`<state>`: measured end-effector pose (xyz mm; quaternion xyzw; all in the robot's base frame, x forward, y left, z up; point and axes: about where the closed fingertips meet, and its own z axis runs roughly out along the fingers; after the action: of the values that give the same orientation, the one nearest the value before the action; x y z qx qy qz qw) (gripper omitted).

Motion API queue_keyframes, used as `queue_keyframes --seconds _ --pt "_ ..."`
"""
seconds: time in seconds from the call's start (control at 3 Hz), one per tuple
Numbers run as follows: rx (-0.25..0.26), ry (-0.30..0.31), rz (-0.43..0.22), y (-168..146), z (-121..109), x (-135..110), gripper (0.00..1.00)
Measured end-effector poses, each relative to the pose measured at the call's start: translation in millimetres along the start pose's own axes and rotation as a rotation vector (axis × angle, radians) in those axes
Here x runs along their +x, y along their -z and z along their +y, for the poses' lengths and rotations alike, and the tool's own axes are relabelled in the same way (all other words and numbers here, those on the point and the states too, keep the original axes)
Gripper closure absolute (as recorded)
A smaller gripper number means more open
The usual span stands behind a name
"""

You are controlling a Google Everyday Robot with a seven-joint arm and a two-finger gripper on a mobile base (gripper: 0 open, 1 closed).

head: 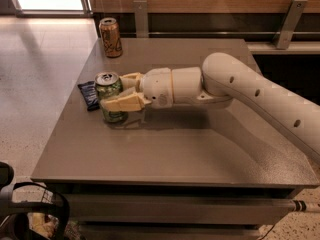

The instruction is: Move green can near rxbar blueberry

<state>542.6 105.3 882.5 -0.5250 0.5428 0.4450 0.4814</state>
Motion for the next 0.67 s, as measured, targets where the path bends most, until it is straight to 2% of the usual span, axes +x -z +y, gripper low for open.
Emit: queue_keyframes --seconds 0.33,0.67 --pt "-0.031 0.042 -0.017 -2.1 5.9 -0.1 0.97" --pt "-0.033 0.041 -0.016 -3.7 6.7 -0.7 0.74"
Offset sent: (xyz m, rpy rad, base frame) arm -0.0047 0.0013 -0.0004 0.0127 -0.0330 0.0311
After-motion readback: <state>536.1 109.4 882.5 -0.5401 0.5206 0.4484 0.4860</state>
